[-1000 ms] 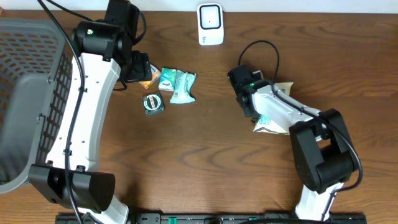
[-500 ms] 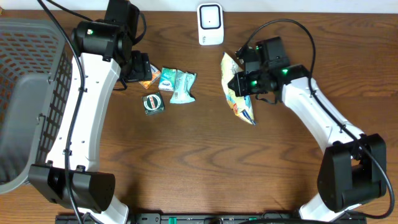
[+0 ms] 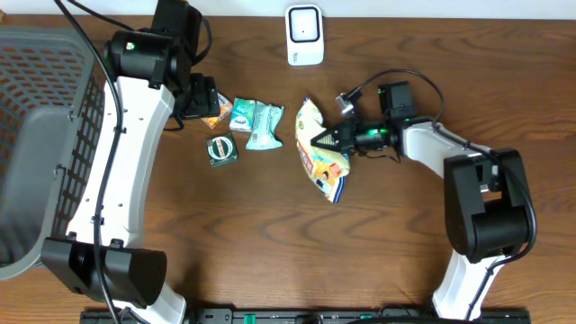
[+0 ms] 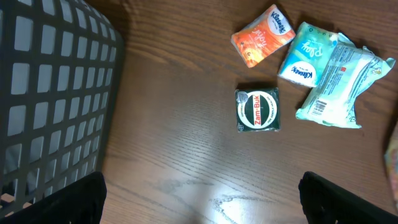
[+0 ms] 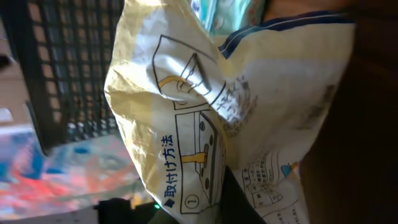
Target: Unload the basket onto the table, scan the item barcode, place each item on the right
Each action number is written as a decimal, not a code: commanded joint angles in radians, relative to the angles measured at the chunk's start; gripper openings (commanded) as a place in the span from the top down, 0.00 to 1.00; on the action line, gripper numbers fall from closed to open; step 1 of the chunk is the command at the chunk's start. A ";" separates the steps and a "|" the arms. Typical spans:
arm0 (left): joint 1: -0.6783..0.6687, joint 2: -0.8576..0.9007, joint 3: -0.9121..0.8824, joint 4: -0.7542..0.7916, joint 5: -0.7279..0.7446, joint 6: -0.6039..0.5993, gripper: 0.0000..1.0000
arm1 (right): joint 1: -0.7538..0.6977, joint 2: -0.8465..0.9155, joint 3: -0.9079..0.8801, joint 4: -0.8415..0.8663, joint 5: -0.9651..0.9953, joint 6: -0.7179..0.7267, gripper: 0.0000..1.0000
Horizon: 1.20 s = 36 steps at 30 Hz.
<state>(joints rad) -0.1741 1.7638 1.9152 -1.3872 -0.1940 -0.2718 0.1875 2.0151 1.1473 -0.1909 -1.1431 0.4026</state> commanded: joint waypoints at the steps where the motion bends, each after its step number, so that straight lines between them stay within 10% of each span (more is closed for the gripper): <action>1: 0.000 0.007 0.000 -0.003 -0.017 0.009 0.03 | -0.068 0.012 0.000 -0.032 0.063 0.068 0.98; 14: 0.000 0.007 0.000 -0.003 -0.017 0.009 0.03 | -0.247 -0.027 0.003 -0.061 0.130 0.091 0.77; 36: 0.000 0.007 0.000 -0.003 -0.017 0.010 0.02 | -0.191 -0.431 0.012 -0.335 0.831 -0.112 0.50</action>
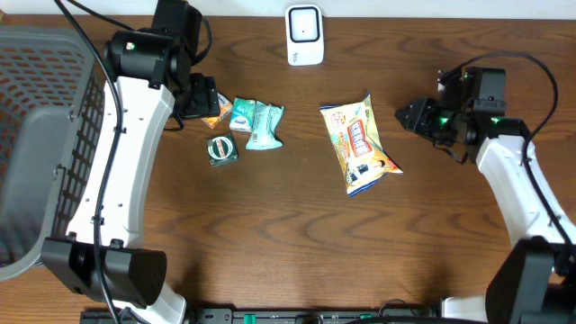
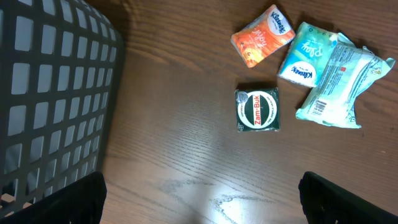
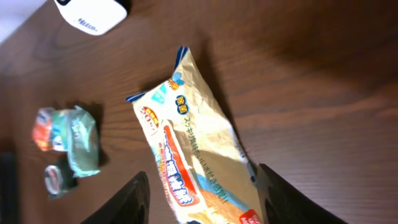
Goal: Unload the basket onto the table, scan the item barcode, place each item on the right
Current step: 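Lift the snack bag to the scanner with the right gripper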
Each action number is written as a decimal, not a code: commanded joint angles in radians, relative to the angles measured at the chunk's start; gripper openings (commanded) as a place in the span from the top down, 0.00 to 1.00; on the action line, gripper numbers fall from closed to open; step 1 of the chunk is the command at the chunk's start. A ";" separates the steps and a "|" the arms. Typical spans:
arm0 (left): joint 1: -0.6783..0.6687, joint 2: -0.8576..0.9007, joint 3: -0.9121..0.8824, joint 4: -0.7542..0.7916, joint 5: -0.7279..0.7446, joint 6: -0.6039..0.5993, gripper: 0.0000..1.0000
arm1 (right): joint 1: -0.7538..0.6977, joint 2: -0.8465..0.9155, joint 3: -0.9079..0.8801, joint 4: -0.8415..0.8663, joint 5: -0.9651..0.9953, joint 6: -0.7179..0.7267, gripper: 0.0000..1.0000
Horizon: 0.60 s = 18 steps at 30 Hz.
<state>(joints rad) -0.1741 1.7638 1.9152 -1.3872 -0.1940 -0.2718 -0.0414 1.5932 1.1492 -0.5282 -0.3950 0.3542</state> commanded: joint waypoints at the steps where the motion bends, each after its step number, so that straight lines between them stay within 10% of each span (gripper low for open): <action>1: 0.000 0.007 0.000 -0.003 -0.017 0.009 0.03 | 0.051 -0.006 0.010 0.005 0.084 -0.077 0.50; 13: 0.000 0.007 0.000 -0.003 -0.017 0.010 0.02 | 0.304 0.158 0.010 0.048 0.361 -0.232 0.19; 18: 0.000 0.007 0.000 -0.002 -0.017 0.009 0.03 | 0.347 0.252 0.010 0.085 0.458 -0.247 0.25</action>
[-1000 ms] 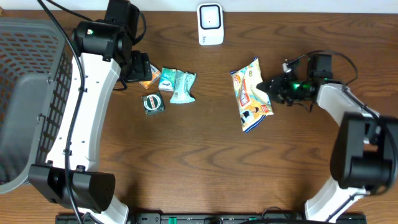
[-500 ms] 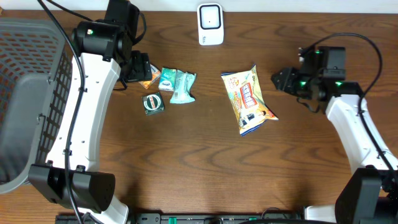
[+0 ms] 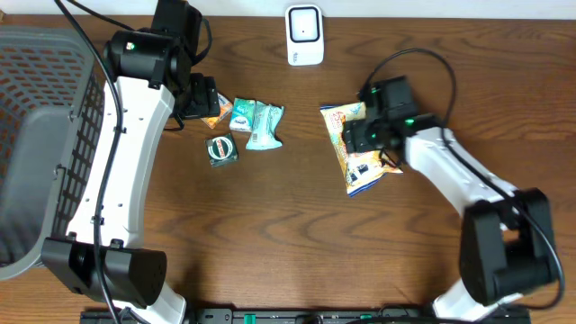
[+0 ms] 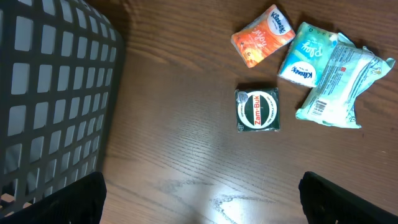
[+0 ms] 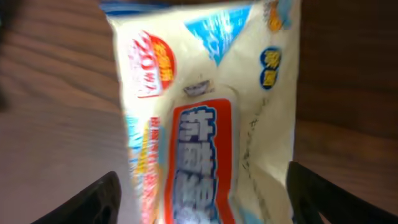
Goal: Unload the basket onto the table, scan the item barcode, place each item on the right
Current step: 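Lift the snack bag to the scanner with the right gripper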
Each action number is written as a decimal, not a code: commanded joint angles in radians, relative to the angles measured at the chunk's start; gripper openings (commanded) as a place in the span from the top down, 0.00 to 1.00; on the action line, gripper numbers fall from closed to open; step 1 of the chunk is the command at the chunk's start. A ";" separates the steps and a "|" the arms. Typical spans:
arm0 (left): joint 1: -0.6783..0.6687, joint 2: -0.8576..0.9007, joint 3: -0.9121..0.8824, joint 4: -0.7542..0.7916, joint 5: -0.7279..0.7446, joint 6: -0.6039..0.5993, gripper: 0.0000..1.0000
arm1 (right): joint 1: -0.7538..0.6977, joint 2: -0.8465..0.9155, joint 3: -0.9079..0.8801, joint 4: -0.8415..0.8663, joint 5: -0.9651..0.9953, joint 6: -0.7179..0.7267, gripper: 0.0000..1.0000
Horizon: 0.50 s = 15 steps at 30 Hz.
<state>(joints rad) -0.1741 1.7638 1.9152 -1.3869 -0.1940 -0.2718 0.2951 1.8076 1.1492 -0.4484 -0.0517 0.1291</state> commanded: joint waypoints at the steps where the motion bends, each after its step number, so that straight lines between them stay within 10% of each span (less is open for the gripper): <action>1: 0.000 0.007 0.000 -0.003 -0.017 0.009 0.02 | 0.013 0.060 0.010 0.006 0.122 -0.022 0.29; 9: 0.000 0.007 0.000 -0.003 -0.017 0.009 0.02 | 0.014 0.123 0.010 -0.004 0.040 -0.009 0.96; 15: 0.000 0.007 0.000 -0.003 -0.017 0.009 0.02 | 0.013 0.092 0.047 -0.005 -0.001 0.034 0.99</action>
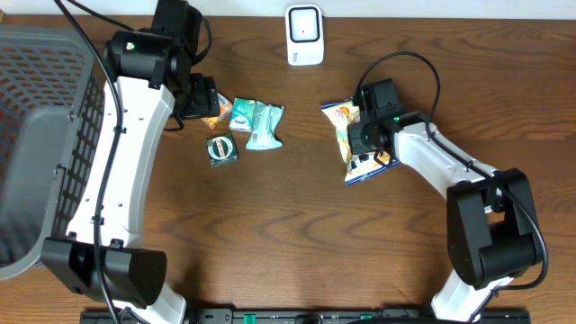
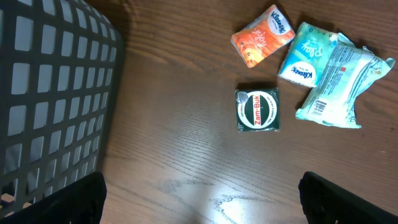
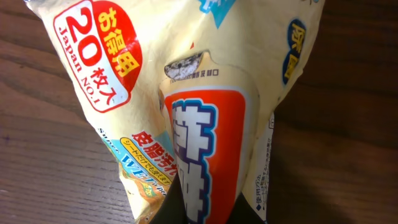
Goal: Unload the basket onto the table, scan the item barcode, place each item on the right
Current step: 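Lift the snack bag to the scanner with the right gripper, then carry the snack bag right and drop it at the table edge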
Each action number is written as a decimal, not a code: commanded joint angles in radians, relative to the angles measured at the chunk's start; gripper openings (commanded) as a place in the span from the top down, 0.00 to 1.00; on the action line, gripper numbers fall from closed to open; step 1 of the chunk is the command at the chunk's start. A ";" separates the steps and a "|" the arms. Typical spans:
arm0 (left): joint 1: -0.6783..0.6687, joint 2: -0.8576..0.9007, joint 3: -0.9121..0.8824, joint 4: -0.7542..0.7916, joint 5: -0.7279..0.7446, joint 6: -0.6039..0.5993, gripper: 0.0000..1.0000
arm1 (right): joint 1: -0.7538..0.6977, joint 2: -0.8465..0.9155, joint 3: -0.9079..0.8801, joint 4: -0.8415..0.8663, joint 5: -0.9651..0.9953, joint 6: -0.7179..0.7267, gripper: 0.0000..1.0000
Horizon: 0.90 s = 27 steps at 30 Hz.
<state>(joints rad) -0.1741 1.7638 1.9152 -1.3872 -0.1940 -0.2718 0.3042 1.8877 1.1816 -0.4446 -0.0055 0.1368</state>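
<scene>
A yellow snack-style bag [image 1: 343, 117] with a red label lies right of the table's middle, below the white barcode scanner [image 1: 304, 34] at the back edge. My right gripper [image 1: 360, 144] sits on top of the bag and is shut on it. In the right wrist view the bag [image 3: 205, 93] fills the frame, face up and bunched into a ridge between the dark fingers [image 3: 177, 202]. My left gripper [image 2: 202, 199] hangs open above bare wood, its fingertips [image 2: 78, 199] far apart with nothing between them. No barcode shows on the bag.
A grey mesh basket [image 1: 36, 135] stands at the left edge. Beside my left gripper lie a green Zam-Buk tin [image 2: 257, 110], an orange tissue pack [image 2: 262, 36], a teal tissue pack [image 2: 305, 53] and a white-green wipes pack [image 2: 339, 87].
My right gripper was open just over the flat bag. Now it is shut on the bag, which has bunched up and shifted slightly. The left arm has not moved.
At first my right gripper was at the bag near the table's middle, its printed back toward the camera. Then the bag lay flat, face up, with the gripper open off to the right. The gripper returned over it and has now shut on it.
</scene>
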 commanded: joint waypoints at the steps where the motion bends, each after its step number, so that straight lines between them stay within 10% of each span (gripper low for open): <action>1: 0.000 0.007 0.000 -0.003 -0.017 0.009 0.02 | 0.004 0.003 0.030 -0.008 -0.059 0.027 0.99; 17: 0.000 0.007 0.000 -0.003 -0.017 0.010 0.02 | 0.005 -0.028 0.358 0.215 -0.129 0.203 0.99; 27: 0.000 0.007 0.000 -0.003 -0.017 0.009 0.02 | 0.005 0.282 0.836 0.020 -0.171 0.207 0.99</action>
<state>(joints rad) -0.1741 1.7638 1.9152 -1.3869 -0.1940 -0.2718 0.3046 2.0327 1.8774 -0.3626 -0.1398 0.3275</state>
